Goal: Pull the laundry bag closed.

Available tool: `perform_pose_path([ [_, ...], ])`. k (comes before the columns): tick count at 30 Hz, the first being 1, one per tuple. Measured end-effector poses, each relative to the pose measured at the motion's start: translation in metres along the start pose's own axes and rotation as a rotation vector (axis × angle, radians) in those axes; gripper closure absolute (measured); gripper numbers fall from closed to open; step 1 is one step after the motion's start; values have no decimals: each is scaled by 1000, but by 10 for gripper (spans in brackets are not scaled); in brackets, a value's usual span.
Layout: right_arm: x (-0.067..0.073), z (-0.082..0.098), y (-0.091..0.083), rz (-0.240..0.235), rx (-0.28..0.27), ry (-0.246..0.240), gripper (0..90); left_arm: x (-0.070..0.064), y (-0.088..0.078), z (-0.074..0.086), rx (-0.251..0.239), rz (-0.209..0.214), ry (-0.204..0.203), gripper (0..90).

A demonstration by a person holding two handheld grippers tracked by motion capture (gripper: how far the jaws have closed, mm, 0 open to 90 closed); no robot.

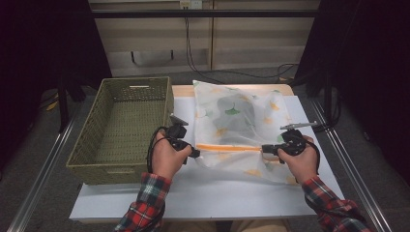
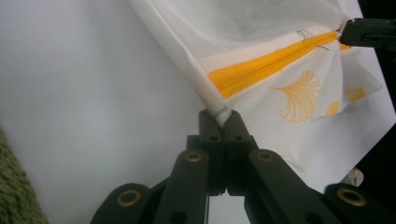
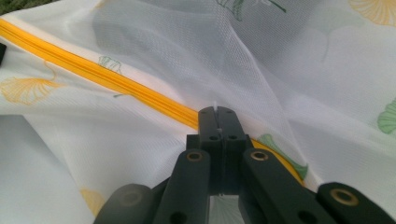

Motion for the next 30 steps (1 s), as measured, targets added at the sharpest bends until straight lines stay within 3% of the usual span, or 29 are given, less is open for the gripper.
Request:
perform_pose_path([
  [24,-6,1,-2,12,6,17,900,2,-2,-2,5,-3,-8,892],
  [27,-9,2,-3,2,1,28,900,1,-2,-2,-7,17,-17,892],
  [30,-9,2,-4,11,5,35,900,2,-4,-3,1,7,-3,892],
])
Point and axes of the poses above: each handheld gripper's, and its own axes: y roughly forward along the jaws, z roughly out of its underside, x roughly to its left, the point moved 1 cm from there along y, roughly forward along the jaws, and after that the axes turned 6 degrees about z, right-handed, at the moved point
